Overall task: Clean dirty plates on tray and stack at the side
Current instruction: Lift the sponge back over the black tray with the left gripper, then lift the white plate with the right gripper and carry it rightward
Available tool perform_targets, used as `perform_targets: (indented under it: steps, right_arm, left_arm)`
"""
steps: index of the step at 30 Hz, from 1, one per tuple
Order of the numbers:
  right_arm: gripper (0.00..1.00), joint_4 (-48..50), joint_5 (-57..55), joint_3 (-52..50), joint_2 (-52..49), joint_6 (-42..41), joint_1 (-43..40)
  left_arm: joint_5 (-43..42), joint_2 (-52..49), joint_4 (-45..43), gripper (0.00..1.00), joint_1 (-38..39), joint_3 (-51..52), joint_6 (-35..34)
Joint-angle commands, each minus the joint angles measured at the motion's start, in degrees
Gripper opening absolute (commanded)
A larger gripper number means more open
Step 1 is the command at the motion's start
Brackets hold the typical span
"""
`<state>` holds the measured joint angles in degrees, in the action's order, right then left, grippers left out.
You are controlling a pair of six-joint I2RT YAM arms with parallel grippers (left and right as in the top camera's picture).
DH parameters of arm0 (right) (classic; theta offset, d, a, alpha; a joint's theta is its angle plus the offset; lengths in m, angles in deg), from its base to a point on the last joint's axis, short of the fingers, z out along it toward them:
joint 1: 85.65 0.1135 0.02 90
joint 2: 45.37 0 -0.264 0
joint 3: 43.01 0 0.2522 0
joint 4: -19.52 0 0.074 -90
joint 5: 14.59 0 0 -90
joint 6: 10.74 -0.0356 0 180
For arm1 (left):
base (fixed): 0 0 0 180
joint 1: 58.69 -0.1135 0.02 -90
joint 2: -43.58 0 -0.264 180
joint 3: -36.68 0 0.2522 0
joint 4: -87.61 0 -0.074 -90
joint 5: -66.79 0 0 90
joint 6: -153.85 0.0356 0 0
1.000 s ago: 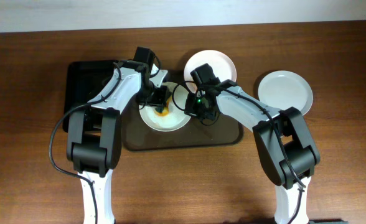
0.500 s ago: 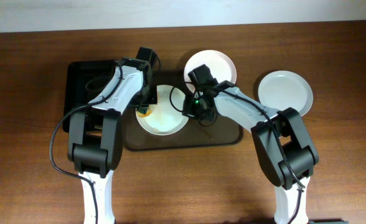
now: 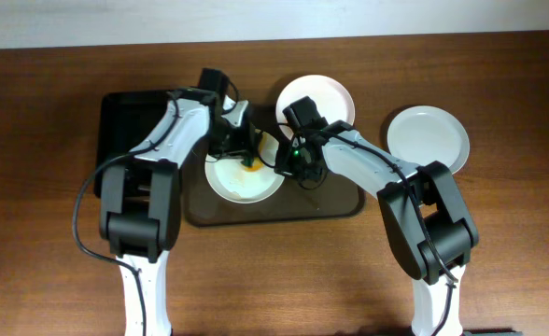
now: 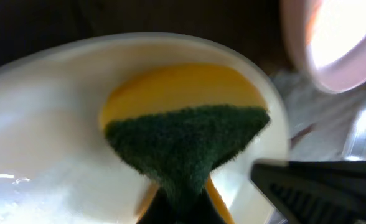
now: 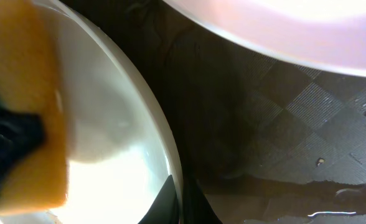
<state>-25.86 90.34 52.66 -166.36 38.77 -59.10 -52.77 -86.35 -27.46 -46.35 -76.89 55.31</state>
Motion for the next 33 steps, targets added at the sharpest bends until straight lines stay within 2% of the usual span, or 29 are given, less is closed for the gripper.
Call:
perform_targets:
  steps: [1, 6, 12, 16, 20, 23, 25, 28, 33]
  right_arm:
    - [0.04, -0.5, -1.4, -0.9, -1.7, -0.2, -0.4]
    - [0.04, -0.5, 0.5, -0.8, -1.6, -0.1, -0.5]
    - [0.04, -2.1, 2.4, 1.1, 1.3, 4.2, -0.7]
    - [0.04, -3.6, -1.6, 1.4, 6.9, 5.8, -0.6]
    - [0.04, -7.3, -11.3, 1.4, 13.7, 9.2, 0.7]
    - [0.04, -10.3, -20.0, 1.4, 17.5, 10.6, 2.7]
    - [0.04, -12.8, -30.3, 1.4, 19.6, 11.8, 5.8]
    - [0.04, -14.2, -39.0, 1.5, 19.8, 11.8, 8.6]
    - [0.04, -15.6, -62.8, 1.6, 19.7, 11.8, 17.0]
  left_arm:
    - [-9.5, -0.5, -0.5, 0.00, -5.9, -5.1, -2.4]
    - [-11.2, -0.5, 5.4, 0.00, -11.1, -13.8, -2.3]
    - [-10.6, -0.5, 10.9, 0.00, -15.1, -21.2, -1.6]
    - [-2.9, -0.5, 13.3, 0.00, -15.1, -21.2, -1.6]
    - [5.6, -0.5, 14.5, 0.01, -14.3, -21.2, -1.6]
    - [6.9, -0.5, 14.4, 0.00, -13.3, -21.2, -1.6]
    - [7.7, -0.5, 14.2, 0.01, -12.7, -21.2, -1.6]
    - [10.1, -0.5, 14.1, 0.01, -12.1, -21.2, -1.6]
    - [11.1, -0.5, 14.0, 0.01, -11.1, -21.2, -1.6]
